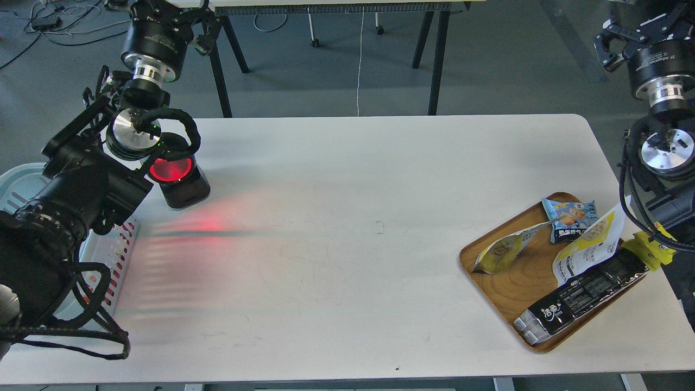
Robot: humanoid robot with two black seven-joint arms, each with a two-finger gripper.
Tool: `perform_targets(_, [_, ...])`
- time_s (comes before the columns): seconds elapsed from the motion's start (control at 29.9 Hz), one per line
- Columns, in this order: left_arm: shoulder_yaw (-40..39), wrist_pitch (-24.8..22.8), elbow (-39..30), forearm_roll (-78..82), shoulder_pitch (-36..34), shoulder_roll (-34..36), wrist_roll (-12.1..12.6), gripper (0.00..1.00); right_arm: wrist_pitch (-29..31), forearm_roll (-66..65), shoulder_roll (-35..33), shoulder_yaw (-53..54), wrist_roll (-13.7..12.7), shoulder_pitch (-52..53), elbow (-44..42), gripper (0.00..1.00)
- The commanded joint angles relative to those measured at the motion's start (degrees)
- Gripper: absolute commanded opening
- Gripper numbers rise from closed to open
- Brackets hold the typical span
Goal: Scan snack and place in basket
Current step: 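Move the right gripper toward the wooden tray of snacks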
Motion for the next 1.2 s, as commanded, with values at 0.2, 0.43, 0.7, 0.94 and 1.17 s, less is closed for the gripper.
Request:
perform_targets(0.2, [0.23,0.00,-0.46,0.12,-0.53,0.32,0.41,1.00,0.00,-0.49,-1.28,-0.11,0.00,0.20,2.83,1.00])
perform_targets(0.43, [0.41,0.00,-0.55,0.12,-1.50,0.67,0.68,1.00,0.00,-3.39,-10.85,-10.20,0.00,5.64,12.40,1.00])
perform_targets(0.7, [0.58,0.00,-5.89,0.04,-0.89,4.08,0.77,1.00,0.00,-14.08,-22.28,-32.51,0.00,19.60,26.11,1.00])
perform_targets(0.94, [-0.12,0.00,-10.30,0.04,1.22,7.70,0.24,1.00,0.00,-34.56,-24.40,-47.81,0.00,32.88,40.00,0.99])
perform_targets(1.17, [-0.21,0.00,-10.30,0.12,2.10,8.58,-0.02,1.00,-4.86,-55.83,-22.73,-68.28,0.00,49.92,56.78,0.99])
